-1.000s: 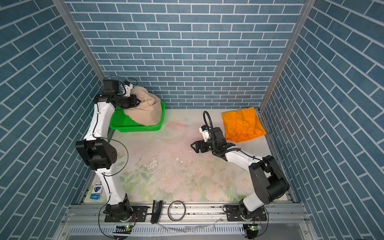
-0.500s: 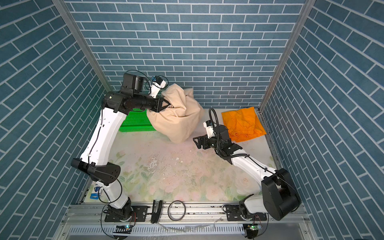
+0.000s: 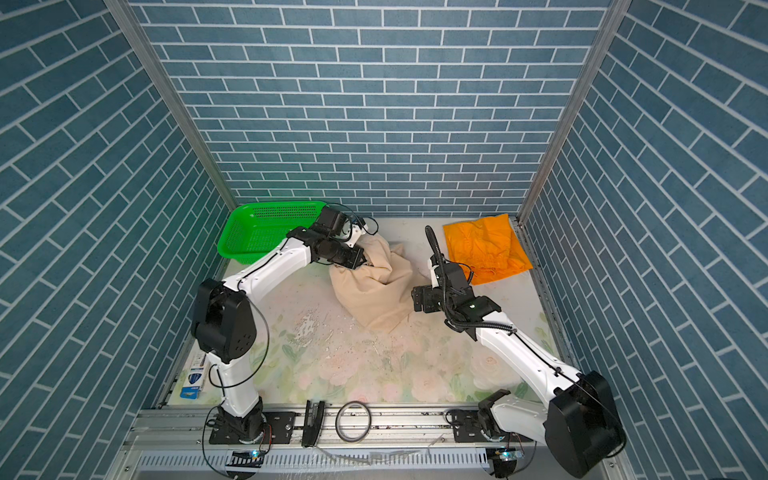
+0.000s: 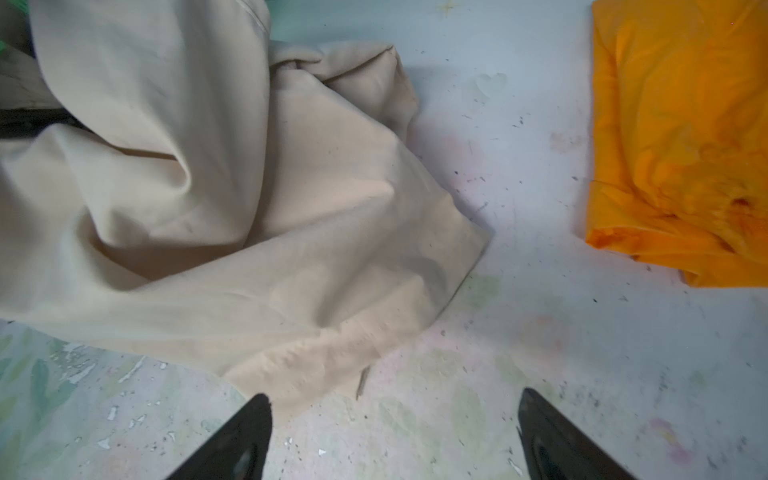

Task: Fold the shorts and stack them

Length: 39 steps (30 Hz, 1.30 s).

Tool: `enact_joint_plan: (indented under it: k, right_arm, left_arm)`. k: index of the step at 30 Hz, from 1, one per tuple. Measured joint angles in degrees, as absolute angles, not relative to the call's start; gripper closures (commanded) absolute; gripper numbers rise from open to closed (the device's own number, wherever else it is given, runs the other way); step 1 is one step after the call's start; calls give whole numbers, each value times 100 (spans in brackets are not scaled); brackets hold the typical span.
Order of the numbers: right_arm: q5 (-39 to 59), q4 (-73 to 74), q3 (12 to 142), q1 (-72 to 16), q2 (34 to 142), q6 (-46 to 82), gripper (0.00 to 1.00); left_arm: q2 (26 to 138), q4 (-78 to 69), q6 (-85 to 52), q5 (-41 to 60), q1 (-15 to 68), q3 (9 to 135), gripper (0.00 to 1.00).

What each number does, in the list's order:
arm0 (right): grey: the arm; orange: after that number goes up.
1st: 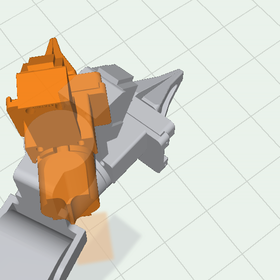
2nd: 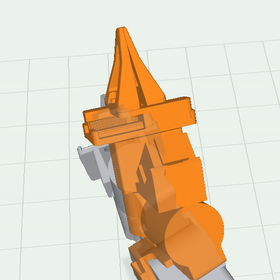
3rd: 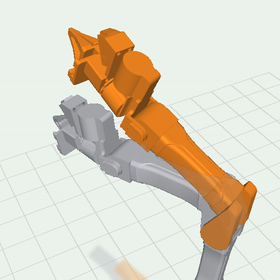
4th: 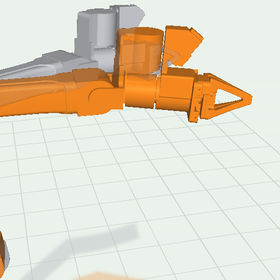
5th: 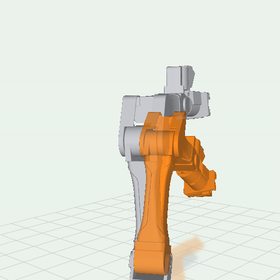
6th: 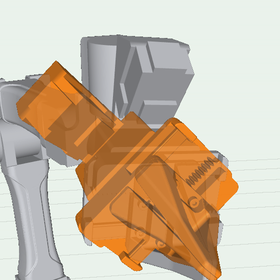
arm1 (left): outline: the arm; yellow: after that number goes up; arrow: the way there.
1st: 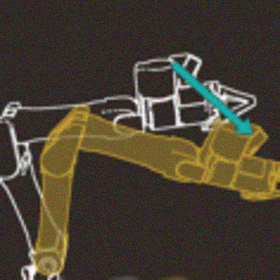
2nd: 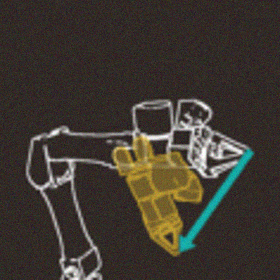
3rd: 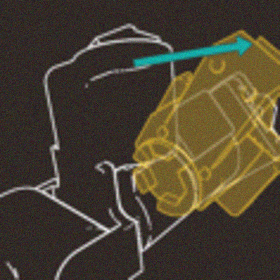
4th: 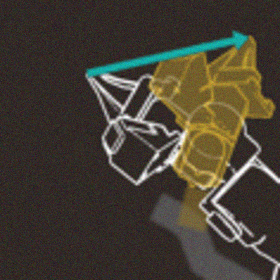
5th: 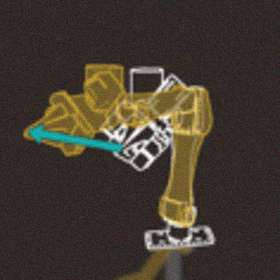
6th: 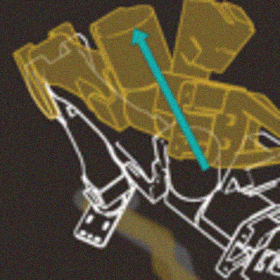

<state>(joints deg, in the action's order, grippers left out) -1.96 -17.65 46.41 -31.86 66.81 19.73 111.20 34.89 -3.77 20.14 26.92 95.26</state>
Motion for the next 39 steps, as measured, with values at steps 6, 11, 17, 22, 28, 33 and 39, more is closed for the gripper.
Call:
enact_joint_plan:
  k: [6, 11, 17, 22, 28, 33, 39]
  right_arm:
    - [-462, -2189, 4480, -3183, 6326, 2018, 7]
    - [-252, -2112, 4423, -3183, 6482, 1918, 7]
    - [207, -1774, 4438, -3181, 7148, 1702, 7]
    - [674, -1496, 4654, -3183, 7577, 1605, 8]
    - [1020, -982, 4469, -3188, 7548, 1623, 8]
    - [1131, -869, 4263, -3188, 7511, 1625, 8]
    - [1223, -720, 4191, -3188, 7419, 1629, 8]
  left_arm:
    - [11542, 3533, -620, 1649, 2672, 9797, 3]
    - [11155, 3417, -1063, 1643, 2359, 9557, 0]
    - [9942, 3210, -1553, 1247, 1841, 8803, 0]
    - [9056, 2182, -2327, 1114, 860, 7290, 0]
    - [9349, 1678, -2912, 858, -14, 6685, 0]
    - [9660, 1041, -3376, 913, -274, 6652, 0]
    - [10272, 727, -3660, 882, -454, 6879, 0]
